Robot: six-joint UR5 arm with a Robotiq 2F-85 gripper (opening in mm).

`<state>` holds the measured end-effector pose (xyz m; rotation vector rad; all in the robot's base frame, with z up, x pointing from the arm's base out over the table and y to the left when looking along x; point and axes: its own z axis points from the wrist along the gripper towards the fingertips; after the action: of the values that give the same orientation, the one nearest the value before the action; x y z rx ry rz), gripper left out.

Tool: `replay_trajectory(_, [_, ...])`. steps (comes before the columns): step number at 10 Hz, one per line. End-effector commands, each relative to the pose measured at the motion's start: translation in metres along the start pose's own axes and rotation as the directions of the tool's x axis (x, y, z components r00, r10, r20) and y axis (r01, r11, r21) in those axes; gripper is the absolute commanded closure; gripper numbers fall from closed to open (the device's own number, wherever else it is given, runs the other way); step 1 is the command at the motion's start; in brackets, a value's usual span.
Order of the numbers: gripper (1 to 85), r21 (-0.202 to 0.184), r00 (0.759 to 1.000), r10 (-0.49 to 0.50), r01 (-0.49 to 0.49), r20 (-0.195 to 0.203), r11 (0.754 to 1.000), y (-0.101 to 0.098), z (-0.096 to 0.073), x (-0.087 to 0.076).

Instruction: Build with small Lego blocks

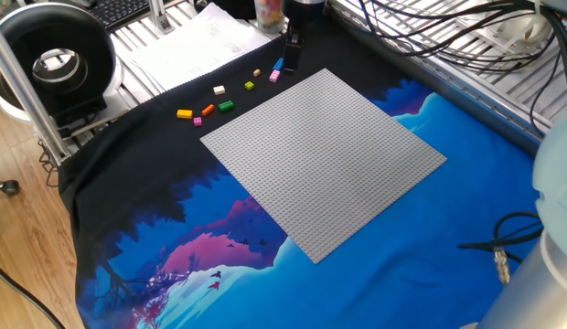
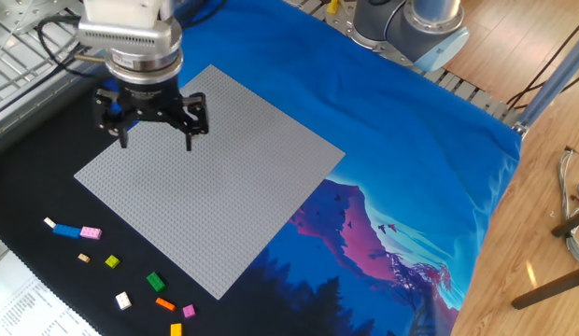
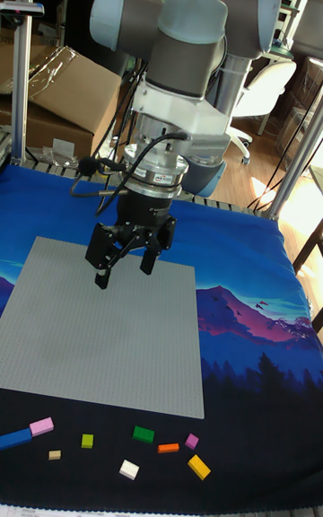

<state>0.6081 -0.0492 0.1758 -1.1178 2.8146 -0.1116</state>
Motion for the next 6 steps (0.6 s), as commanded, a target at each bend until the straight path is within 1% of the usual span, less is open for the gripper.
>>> replay_trajectory(1, [0.7, -0.099, 0.977, -0.197, 0.189, -0.084, 0.977, -0.014, 0.006, 0.016])
replay_trajectory(2, [0.7, -0.159, 0.975, -0.213, 0.200, -0.065, 0.967, -0.008, 0.011, 0.013])
replay_trajectory(3, [0.7, -0.156, 0.964, -0.255, 0.242, -0.072, 0.958, -0.018, 0.014, 0.016])
replay_trajectory(4, [0.7, -0.156, 0.952, -0.290, 0.273, -0.096, 0.949, -0.025, 0.016, 0.024])
replay_trajectory(5, [2.7, -0.152, 0.938, -0.324, 0.305, -0.123, 0.940, -0.031, 0.019, 0.030])
replay_trajectory(6, [3.3, -0.127, 0.931, -0.350, 0.336, -0.104, 0.933, -0.039, 0.028, 0.021])
